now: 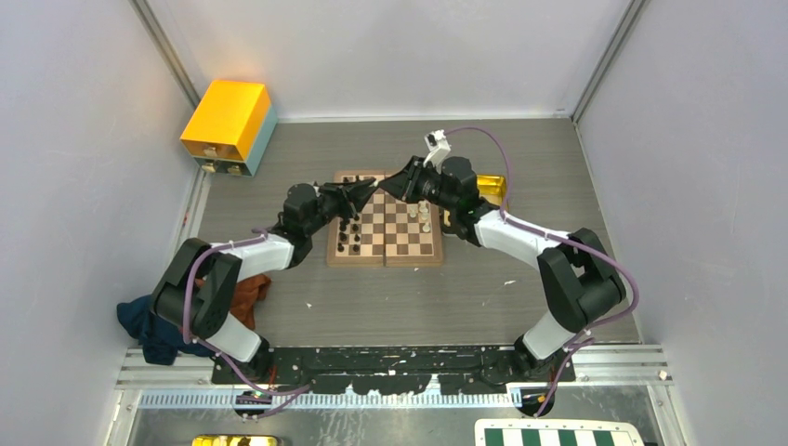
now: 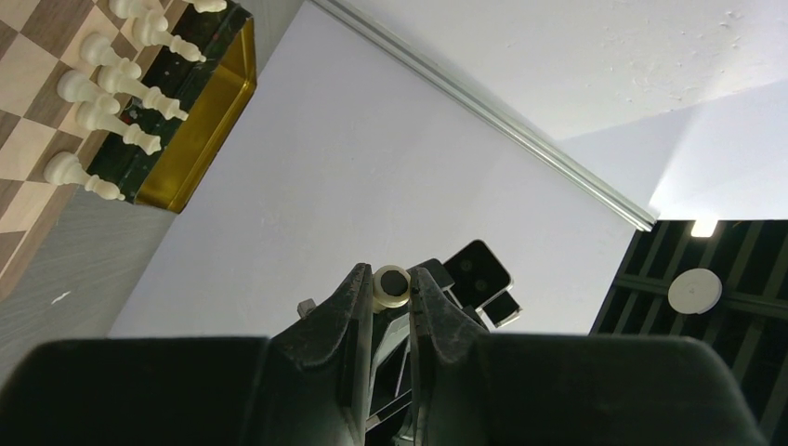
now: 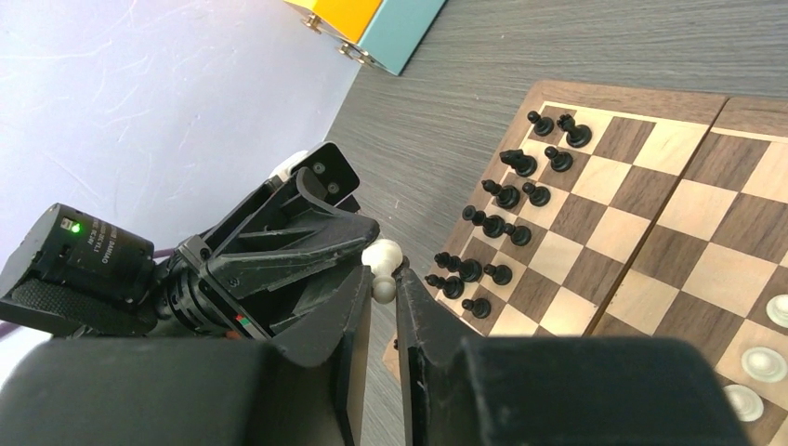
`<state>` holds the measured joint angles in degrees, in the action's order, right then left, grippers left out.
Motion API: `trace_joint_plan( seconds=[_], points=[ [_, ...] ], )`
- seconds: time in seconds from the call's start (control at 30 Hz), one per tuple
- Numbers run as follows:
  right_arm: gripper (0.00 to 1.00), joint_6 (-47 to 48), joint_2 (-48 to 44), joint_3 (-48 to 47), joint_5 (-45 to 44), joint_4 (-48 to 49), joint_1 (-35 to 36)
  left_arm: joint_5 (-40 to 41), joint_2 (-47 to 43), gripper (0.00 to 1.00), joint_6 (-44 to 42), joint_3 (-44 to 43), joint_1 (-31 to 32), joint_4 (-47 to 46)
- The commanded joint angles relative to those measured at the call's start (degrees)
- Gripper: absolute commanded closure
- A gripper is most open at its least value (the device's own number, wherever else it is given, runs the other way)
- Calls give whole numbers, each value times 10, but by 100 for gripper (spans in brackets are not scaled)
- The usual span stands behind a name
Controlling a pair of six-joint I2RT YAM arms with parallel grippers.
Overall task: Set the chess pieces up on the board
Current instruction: Place the chess piece on the chessboard.
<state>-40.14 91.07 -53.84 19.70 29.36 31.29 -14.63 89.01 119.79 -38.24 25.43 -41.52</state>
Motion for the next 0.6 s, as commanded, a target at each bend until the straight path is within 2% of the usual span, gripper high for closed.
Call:
trace_joint_plan(
  seconds=[0.0, 0.2, 0.57],
  points=[
    [78, -13, 5, -27, 16, 49, 0, -14, 4, 100, 45, -22, 6, -38],
    [82, -13, 9, -27, 17, 48, -3, -16, 6, 100, 45, -22, 6, -43],
    [99, -1, -1, -28, 21, 27, -10, -17, 16, 100, 39, -23, 6, -68]
  ],
)
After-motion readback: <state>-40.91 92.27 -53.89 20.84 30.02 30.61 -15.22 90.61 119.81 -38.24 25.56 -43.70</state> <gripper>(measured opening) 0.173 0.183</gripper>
